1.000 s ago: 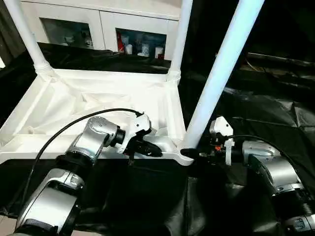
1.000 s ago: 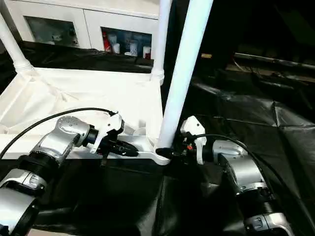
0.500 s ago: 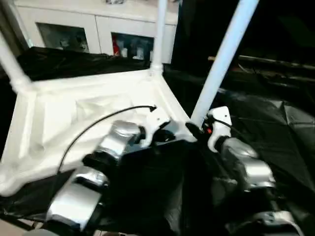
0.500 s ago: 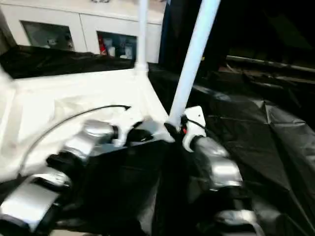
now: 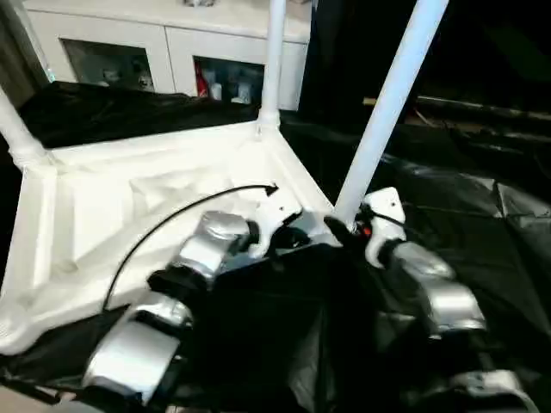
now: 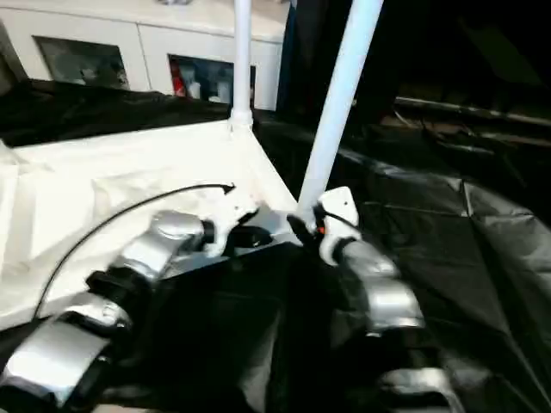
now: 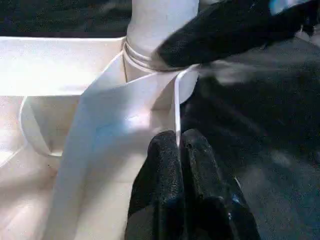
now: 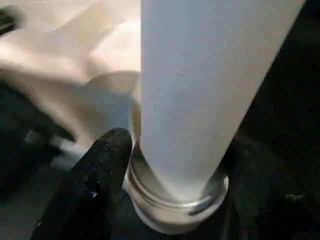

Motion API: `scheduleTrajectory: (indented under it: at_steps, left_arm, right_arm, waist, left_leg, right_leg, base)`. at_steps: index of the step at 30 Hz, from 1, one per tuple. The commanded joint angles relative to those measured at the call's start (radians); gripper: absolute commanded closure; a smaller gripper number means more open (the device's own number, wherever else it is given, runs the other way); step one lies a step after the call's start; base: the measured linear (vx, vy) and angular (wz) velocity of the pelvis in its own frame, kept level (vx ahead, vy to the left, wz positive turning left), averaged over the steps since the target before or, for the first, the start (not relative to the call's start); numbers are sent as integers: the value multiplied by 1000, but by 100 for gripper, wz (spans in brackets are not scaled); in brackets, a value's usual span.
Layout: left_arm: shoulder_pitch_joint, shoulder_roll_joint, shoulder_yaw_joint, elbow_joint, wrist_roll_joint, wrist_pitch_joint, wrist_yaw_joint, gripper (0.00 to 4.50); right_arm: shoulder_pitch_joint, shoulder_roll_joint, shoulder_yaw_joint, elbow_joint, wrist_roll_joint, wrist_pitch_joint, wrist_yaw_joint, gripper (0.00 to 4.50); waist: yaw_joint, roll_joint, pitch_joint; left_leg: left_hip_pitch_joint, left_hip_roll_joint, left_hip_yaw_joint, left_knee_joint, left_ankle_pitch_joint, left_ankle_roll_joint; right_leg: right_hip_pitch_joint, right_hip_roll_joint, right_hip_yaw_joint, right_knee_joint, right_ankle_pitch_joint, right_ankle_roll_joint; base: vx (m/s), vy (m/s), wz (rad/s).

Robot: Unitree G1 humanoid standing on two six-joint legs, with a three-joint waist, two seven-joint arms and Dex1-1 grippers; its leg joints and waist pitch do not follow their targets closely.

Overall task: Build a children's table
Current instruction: Rotate leg to tighten

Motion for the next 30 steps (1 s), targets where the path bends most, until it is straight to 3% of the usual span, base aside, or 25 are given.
scheduleTrajectory:
  at_steps: [1,6,8,10,12,16,22,23,26,28,29,30]
  left_arm:
    - [15,-5,-29,-24,-33,-23,-102,450]
    - [35,63,-41,-73,-69,-10,-277,450]
    - [42,91,-53,-96,-77,15,-339,450]
    - [42,101,-53,-98,-78,21,-354,450]
    - [41,106,-52,-98,-79,22,-360,450]
    - [41,112,-44,-100,-81,21,-358,450]
    - [49,108,-31,-105,-84,14,-312,450]
    - [35,72,7,-77,-85,11,-193,450]
    - [24,48,28,-52,-79,9,-110,450]
    - [16,11,38,-30,-69,16,-21,450]
    - [14,0,40,-25,-66,20,3,450]
    - [13,-6,41,-23,-65,22,17,450]
  right_arm:
    - [14,-14,61,-22,37,30,129,150]
    - [20,-94,67,-70,95,56,294,150]
    - [27,-128,81,-90,110,72,368,150]
    - [30,-146,90,-97,114,79,403,150]
    - [30,-154,96,-97,115,83,421,150]
    - [21,-157,103,-83,117,86,438,186]
    - [21,-144,109,-75,116,96,423,205]
    - [17,-105,93,-38,89,90,332,210]
    - [14,-75,78,-11,69,83,256,215]
    - [5,-14,40,36,42,81,87,228]
    - [4,3,29,48,34,79,38,233]
    - [3,13,23,55,29,78,9,233]
  waist:
    - [2,-1,-48]
    - [3,-1,-55]
    - [4,0,-59]
    - [10,1,-57]
    - [18,-1,-55]
    - [28,-3,-51]
    - [26,-5,-50]
    - [23,-5,-49]
    - [17,-6,-46]
    - [17,-5,-46]
    - [14,-12,-44]
    - [14,-12,-44]
  left_leg:
    - [11,45,-25,-74,-317,32]
    - [10,47,-21,-65,-220,61]
    - [13,47,-17,-58,-155,89]
    - [17,49,-14,-56,-143,105]
    - [16,52,-12,-58,-143,99]
    - [20,53,-12,-61,-206,55]
    - [19,50,-15,-63,-226,34]
    - [18,49,-16,-64,-230,31]
    - [20,46,-17,-65,-270,11]
    - [21,47,-20,-67,-288,2]
    - [21,44,-23,-70,-306,-12]
    - [21,44,-23,-70,-306,-12]
  right_leg:
    - [31,-54,33,-74,-290,-189]
    - [39,-52,31,-53,-130,-252]
    - [42,-48,30,-37,-9,-290]
    - [40,-48,29,-36,10,-308]
    - [42,-47,27,-35,-8,-307]
    - [37,-52,29,-47,-143,-276]
    - [35,-53,32,-52,-193,-247]
    - [33,-52,32,-53,-200,-243]
    - [28,-52,32,-61,-271,-227]
    - [27,-54,32,-67,-321,-206]
    - [23,-54,30,-71,-375,-185]
    - [23,-54,30,-71,-375,-185]
  base:
    - [0,0,0]
    - [0,0,0]
    - [0,0,0]
    - [0,0,0]
    - [0,0,0]
    - [0,0,0]
    - [0,0,0]
    - [0,0,0]
    - [0,0,0]
    - [0,0,0]
    - [0,0,0]
    - [0,0,0]
